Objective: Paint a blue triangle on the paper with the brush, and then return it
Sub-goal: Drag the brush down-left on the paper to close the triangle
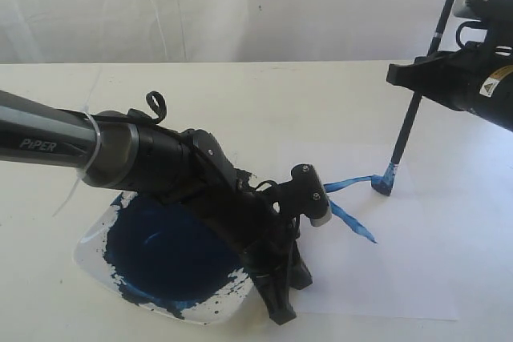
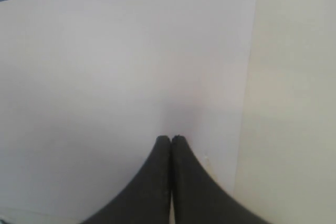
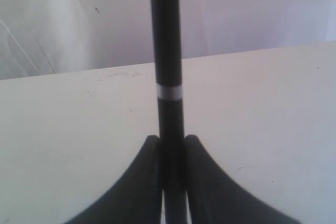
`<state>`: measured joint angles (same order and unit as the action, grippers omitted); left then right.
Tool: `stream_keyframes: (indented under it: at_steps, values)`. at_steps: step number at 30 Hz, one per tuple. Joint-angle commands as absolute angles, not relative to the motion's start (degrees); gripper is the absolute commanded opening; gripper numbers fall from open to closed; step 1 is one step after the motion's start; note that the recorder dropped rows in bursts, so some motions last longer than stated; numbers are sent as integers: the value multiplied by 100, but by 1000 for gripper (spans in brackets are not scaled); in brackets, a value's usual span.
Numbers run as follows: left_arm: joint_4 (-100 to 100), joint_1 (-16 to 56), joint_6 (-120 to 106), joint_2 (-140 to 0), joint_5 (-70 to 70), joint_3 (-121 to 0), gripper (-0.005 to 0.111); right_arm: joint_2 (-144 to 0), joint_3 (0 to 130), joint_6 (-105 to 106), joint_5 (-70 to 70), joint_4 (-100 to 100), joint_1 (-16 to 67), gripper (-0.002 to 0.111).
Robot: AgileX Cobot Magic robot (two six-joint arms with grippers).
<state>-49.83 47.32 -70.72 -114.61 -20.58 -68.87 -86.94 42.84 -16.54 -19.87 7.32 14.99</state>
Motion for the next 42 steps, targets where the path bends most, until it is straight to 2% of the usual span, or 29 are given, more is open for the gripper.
stream_keyframes:
  at_steps: [1,29,42]
  values:
    - [-5036,4761,-7071,-11505,-2191,-6878,0,-8524,4281,-1676,-1593,739,1485,0]
    - [-5036,4761,-7071,-11505,-2191,-6878,0,-8114,4281,-1968,-654,750,1496,0]
    - [-5036,4761,-7071,-11505,-2191,-6878,0,-8004,4281,-1976,-249,750,1829,0]
